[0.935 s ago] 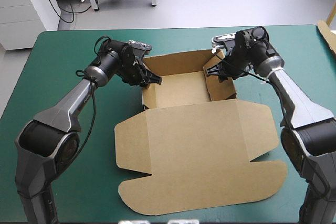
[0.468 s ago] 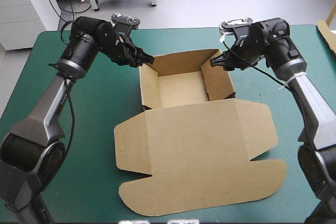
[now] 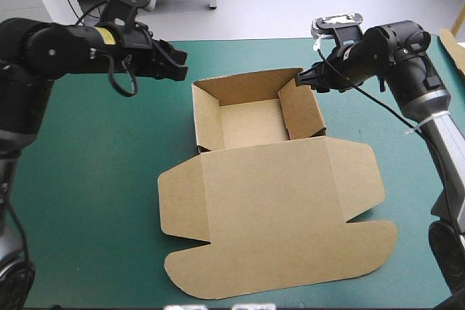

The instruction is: Fold the box

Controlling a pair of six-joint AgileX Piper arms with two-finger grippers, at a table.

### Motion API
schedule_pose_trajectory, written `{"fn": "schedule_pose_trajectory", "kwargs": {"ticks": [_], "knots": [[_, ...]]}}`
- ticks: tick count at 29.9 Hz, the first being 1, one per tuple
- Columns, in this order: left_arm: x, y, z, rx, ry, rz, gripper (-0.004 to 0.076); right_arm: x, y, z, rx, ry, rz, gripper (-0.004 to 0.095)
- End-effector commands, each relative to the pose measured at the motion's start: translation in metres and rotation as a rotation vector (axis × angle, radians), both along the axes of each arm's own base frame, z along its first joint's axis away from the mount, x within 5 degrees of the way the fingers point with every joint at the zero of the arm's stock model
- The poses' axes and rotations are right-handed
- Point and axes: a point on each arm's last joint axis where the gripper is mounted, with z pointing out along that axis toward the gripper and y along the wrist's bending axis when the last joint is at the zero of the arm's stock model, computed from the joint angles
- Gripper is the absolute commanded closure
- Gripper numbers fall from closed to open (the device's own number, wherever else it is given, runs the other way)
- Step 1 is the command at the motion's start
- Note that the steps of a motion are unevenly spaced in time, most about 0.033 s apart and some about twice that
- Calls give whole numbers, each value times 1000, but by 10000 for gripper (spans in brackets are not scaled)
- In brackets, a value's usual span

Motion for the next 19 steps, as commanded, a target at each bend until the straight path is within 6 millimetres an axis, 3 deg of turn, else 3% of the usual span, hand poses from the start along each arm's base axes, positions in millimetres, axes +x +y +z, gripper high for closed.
{"fn": "schedule_pose_trajectory", "kwargs": {"ticks": [1, 5, 12, 19], "knots": [[-51, 16, 29, -20, -120, -80, 418, -10, -4, 25, 24, -105, -7, 465], [-84, 32, 22, 4, -122, -69, 419, -1, -4, 16, -5, -86, -5, 465], [-117, 53, -36, 84, -54, -10, 470, 26, 2, -19, -48, 0, -8, 465], [-149, 70, -109, 50, -59, 53, 725, 54, 8, -61, -101, 96, -11, 466]]}}
